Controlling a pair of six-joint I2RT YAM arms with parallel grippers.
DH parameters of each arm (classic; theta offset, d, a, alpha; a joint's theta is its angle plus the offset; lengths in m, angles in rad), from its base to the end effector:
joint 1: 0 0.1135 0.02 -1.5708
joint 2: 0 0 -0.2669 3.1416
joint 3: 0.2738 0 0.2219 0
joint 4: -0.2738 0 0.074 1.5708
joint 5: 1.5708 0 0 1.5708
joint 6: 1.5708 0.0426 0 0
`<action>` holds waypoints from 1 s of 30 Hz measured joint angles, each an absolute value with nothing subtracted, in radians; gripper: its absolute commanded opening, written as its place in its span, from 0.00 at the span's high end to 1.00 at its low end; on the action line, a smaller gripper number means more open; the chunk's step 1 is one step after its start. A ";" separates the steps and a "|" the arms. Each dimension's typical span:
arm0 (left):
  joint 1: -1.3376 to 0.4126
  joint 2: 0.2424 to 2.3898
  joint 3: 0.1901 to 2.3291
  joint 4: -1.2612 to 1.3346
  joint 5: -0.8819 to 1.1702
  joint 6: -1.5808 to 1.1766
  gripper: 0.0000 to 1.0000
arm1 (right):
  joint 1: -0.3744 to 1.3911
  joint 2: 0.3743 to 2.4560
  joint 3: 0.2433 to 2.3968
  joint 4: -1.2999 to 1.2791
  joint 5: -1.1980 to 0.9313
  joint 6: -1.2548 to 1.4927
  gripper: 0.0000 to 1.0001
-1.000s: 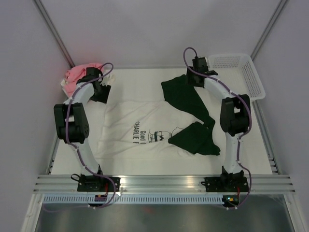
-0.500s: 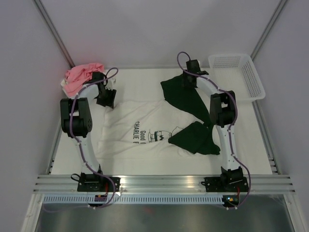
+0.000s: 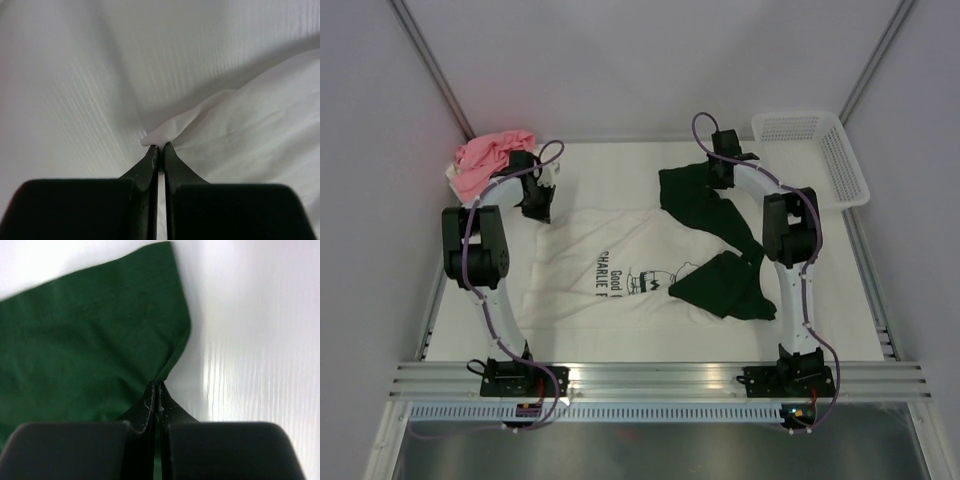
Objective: Roll the t-shirts
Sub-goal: Fold the tshirt
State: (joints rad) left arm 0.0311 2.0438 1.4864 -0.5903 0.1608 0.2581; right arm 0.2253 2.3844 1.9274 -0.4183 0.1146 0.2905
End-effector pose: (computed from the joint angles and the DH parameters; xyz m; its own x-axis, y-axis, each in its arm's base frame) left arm 0.4023 0.0057 0.1832 -0.8723 0.2249 -0.4343 0.2665 0.9632 -0.0364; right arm 0.4950 0.1084 0.1671 -0.7601 0.1177 -0.6391 0.0702 0.9926 0.0994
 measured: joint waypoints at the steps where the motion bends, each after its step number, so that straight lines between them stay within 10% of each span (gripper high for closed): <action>1: 0.031 2.022 1.466 -0.587 0.160 0.258 0.98 | 0.225 2.357 1.885 -0.417 0.107 0.290 1.00; 30: 0.031 1.575 1.118 -0.576 0.130 0.361 0.98 | 0.233 1.442 1.051 -0.418 0.086 0.295 1.00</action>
